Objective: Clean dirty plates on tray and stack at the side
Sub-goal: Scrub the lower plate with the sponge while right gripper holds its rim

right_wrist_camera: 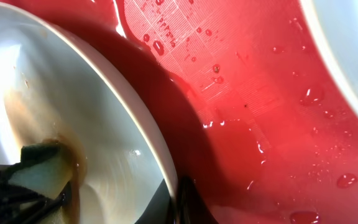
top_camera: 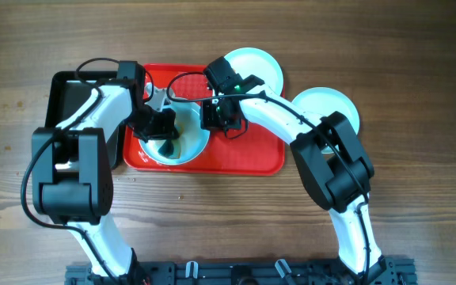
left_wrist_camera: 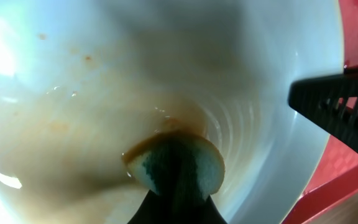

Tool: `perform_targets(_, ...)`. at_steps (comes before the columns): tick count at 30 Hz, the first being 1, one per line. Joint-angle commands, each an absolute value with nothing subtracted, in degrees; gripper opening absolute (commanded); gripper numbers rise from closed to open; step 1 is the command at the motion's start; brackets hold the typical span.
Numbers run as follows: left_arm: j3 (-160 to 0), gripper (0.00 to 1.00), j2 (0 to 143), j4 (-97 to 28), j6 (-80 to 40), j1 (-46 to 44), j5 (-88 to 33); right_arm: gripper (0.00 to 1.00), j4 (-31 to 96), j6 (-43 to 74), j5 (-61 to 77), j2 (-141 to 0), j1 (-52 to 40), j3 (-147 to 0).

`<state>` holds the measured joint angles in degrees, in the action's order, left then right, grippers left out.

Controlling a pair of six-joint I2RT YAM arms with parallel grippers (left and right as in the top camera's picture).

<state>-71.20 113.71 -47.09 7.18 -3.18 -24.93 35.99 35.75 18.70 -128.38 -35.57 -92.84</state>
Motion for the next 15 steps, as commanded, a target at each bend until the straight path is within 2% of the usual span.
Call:
perform_targets(1,-69.23,0.04,116.6,-42.87,6.02,-4.23,-25.98,0.04,35.55,36.34,18.94,-130.67,-35.66,-93.21)
perform_targets(9,-69.23,0.04,117.3,-21.61,-13.85,-4.4,-14.5,0.04,35.59,36.14,18.92,-130.67,-35.66,-93.21)
perform_targets(12,-69.23,0.04,117.49,-20.6,-20.25,-4.8,-5.48,0.04,35.59,36.05,18.9,-130.67,-35.66,-93.21)
perform_targets(15,-69.23,0.04,117.49,-26.35,-30.15,-4.93,6.28,0.04,35.53,36.03,18.9,-130.67,-35.66,-93.21)
